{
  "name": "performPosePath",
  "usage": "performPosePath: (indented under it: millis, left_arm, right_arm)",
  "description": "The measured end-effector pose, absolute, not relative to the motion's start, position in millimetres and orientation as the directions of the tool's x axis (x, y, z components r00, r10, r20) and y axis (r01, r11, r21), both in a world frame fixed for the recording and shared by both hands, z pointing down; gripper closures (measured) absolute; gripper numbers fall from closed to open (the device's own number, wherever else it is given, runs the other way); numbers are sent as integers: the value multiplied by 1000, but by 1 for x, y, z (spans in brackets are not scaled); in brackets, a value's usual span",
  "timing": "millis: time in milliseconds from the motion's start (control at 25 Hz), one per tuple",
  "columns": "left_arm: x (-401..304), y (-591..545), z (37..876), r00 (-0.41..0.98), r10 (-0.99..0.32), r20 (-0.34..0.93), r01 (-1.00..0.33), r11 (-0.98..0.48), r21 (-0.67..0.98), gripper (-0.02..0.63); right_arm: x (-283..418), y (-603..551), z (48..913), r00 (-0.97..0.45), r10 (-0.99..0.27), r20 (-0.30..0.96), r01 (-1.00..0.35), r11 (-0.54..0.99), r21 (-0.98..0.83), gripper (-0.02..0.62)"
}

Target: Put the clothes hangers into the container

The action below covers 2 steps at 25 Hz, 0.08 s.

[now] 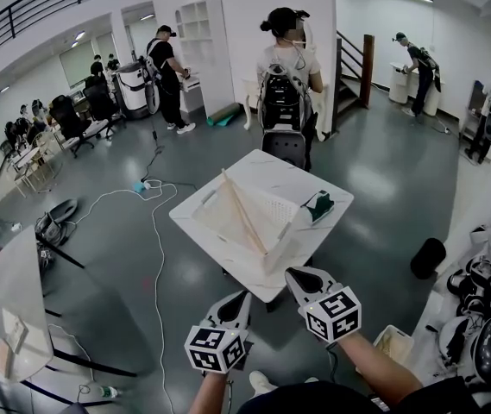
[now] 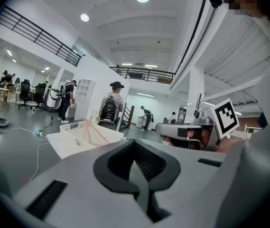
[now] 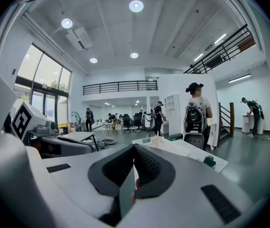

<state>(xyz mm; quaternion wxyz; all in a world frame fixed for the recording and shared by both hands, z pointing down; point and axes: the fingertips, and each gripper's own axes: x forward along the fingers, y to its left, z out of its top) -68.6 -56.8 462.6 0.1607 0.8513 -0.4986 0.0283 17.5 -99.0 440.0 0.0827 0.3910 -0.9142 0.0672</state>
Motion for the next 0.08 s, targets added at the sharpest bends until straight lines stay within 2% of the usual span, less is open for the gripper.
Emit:
performPosePath:
  millis: [80]
  left_arm:
    - [-68,-57,462,501,-840,209,-858,-452,243,601]
  right_arm:
    - [17,-99,439,-682,-703,203,-725,686,-57,577]
